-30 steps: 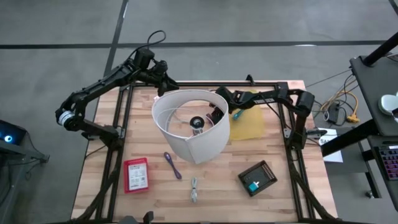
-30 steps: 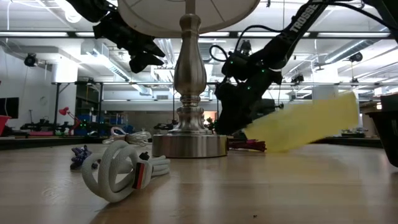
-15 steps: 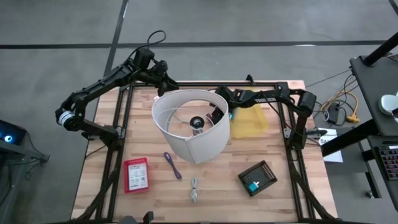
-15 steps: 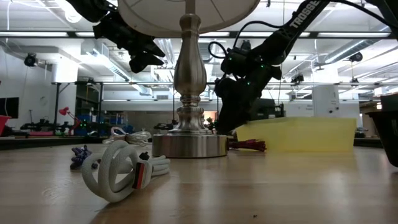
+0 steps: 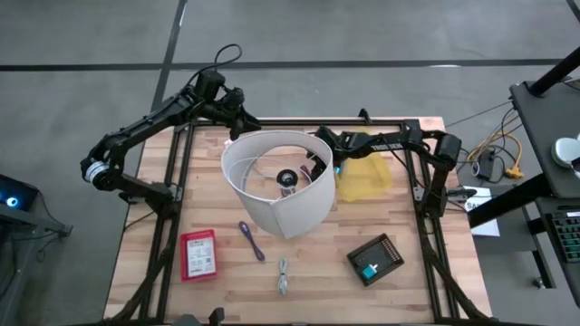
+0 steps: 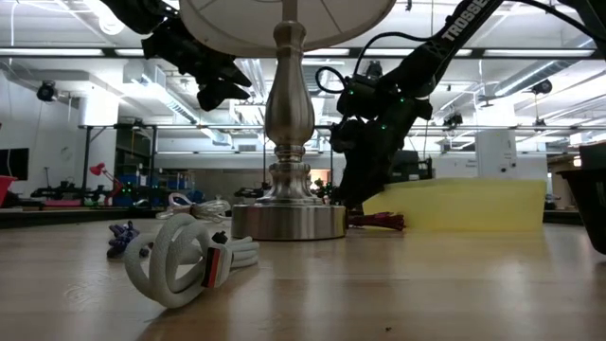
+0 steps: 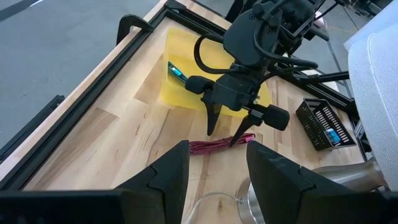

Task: Pick and place items into bin
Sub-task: Put the red USB cable into the yellow bin

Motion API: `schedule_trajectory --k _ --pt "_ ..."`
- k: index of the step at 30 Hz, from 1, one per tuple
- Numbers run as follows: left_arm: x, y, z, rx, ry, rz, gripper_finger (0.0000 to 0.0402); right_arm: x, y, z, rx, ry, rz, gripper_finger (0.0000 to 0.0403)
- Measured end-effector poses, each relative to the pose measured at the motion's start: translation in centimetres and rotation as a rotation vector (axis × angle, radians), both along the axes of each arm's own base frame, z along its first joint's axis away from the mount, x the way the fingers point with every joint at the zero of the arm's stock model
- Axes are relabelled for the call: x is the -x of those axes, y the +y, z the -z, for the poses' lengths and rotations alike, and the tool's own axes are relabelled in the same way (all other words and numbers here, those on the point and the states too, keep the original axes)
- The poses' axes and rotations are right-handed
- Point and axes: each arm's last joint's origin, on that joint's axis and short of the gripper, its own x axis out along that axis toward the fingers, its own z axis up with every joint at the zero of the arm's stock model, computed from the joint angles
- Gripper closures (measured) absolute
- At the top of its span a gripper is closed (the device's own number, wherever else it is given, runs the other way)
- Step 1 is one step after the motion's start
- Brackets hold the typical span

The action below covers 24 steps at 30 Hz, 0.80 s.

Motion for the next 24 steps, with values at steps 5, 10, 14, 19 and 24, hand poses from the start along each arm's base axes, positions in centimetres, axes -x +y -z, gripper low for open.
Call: schedule_trajectory --k 5,10,14,19,24 --pt "-0.01 0.01 -0.02 -0.002 -0.002 0.0 0.0257 0.03 0.0 0.02 0.003 0.005 0.002 0.0196" --pt "-0.01 0.02 -0.08 -0.003 -0.003 0.0 0.0257 0.33 0.08 0.25 0.038 0.058 0.015 0.0196" --pt "-0.01 0.01 -0.07 -0.003 -0.003 0.0 0.0257 0.38 0.06 0.29 0.047 0.068 0.02 0.0196" --pt "-0.01 0.01 -0.05 -0.003 -0.002 0.0 0.0257 0.47 0.08 0.35 0.052 0.079 0.015 0.0196" --pt "-0.01 0.02 -0.08 -0.003 -0.003 0.0 0.0257 0.6 0.68 0.51 0.048 0.113 -0.023 0.02"
